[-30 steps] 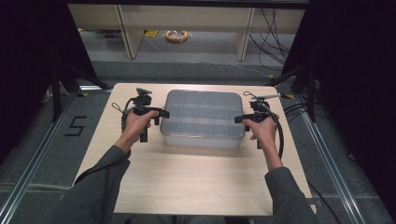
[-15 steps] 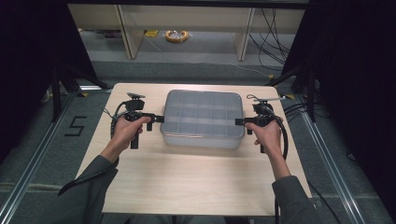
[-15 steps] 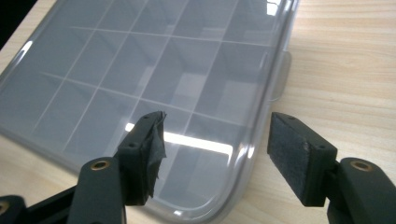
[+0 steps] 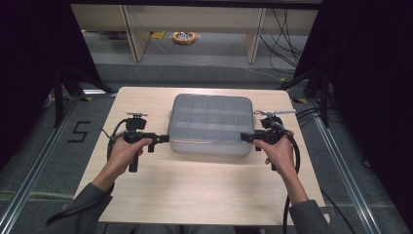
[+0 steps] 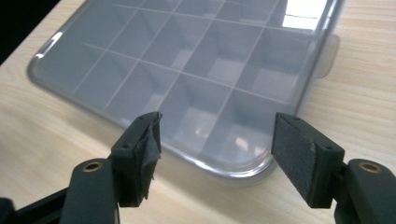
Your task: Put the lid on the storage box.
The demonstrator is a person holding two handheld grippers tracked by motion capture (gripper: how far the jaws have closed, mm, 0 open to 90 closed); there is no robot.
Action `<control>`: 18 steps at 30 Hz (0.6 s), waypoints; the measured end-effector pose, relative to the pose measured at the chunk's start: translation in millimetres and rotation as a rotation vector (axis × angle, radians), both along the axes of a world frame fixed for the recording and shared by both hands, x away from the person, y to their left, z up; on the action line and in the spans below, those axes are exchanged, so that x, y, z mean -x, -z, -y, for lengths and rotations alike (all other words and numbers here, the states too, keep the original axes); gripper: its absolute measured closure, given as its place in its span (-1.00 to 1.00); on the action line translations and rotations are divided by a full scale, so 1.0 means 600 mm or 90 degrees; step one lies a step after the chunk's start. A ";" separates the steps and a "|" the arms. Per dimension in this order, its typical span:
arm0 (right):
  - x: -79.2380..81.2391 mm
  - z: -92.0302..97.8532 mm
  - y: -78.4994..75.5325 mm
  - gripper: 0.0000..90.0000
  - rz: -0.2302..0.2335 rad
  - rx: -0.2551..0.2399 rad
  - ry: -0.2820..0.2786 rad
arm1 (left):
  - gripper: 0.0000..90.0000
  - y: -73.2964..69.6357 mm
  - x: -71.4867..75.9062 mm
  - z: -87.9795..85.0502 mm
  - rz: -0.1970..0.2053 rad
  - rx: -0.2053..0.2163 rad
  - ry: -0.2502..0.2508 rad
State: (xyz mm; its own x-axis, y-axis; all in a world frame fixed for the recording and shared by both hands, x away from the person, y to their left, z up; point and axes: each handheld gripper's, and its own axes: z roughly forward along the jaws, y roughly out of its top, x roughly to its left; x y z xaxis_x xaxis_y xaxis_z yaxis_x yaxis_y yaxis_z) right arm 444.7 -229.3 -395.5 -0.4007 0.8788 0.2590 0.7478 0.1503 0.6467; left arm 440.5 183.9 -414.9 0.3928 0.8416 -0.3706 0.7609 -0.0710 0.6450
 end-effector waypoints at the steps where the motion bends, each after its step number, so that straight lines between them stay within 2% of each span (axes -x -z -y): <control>1: 0.004 -0.003 0.000 -0.25 -0.002 -0.004 0.004 | -0.32 0.001 0.003 -0.001 0.004 -0.002 0.004; 2: 0.014 -0.009 0.000 -0.25 -0.008 -0.018 0.008 | -0.33 0.002 0.008 -0.001 0.007 -0.002 0.003; 4: 0.015 -0.007 0.000 -0.25 -0.005 -0.009 -0.004 | -0.33 0.004 0.015 -0.003 0.013 -0.006 0.006; 5: 0.021 -0.012 0.000 -0.25 -0.007 -0.019 0.000 | -0.34 0.005 0.018 -0.004 0.012 -0.004 0.011; 6: 0.020 -0.009 0.003 -0.26 0.010 -0.008 -0.019 | -0.34 0.006 0.020 -0.005 0.013 -0.003 0.012; 7: 0.023 -0.012 0.003 -0.26 0.004 -0.009 -0.014 | -0.35 0.008 0.024 -0.005 0.015 -0.002 0.009; 8: 0.025 -0.012 0.004 -0.26 0.012 -0.015 -0.025 | -0.35 0.009 0.028 -0.005 0.013 0.002 0.011; 9: 0.029 -0.014 0.003 -0.26 0.002 -0.013 -0.026 | -0.35 0.011 0.031 -0.006 0.015 0.002 0.014; 10: 0.031 -0.015 0.006 -0.26 0.019 -0.023 -0.029 | -0.36 0.013 0.034 -0.006 0.016 0.002 0.016; 12: 0.038 -0.018 0.006 -0.27 0.015 -0.017 -0.035 | -0.36 0.018 0.040 -0.006 0.018 0.002 0.013; 13: 0.038 -0.018 0.008 -0.27 0.025 -0.019 -0.046 | -0.36 0.019 0.043 -0.006 0.020 0.006 0.012; 14: 0.042 -0.020 0.008 -0.27 0.016 -0.013 -0.033 | -0.36 0.021 0.046 -0.006 0.022 0.006 0.012; 15: 0.044 -0.020 0.009 -0.28 0.026 -0.016 -0.046 | -0.36 0.021 0.050 -0.008 0.023 -0.003 0.023; 16: 0.045 -0.021 0.012 -0.28 0.032 -0.017 -0.044 | -0.37 0.023 0.053 -0.006 0.029 0.000 0.012; 17: 0.050 -0.022 0.010 -0.28 0.019 -0.018 -0.047 | -0.38 0.024 0.057 -0.006 0.030 0.004 0.016; 18: 0.054 -0.025 0.012 -0.28 0.019 -0.022 -0.041 | -0.39 0.024 0.060 -0.008 0.030 -0.002 0.028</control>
State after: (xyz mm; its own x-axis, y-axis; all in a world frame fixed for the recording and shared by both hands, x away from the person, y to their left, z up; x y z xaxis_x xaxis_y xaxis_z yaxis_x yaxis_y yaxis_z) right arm 412.4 -214.5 -402.9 -0.4636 0.8422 0.2755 0.7176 0.1745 0.6743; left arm 404.6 188.7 -429.3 0.4460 0.8242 -0.3490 0.7262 -0.1053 0.6794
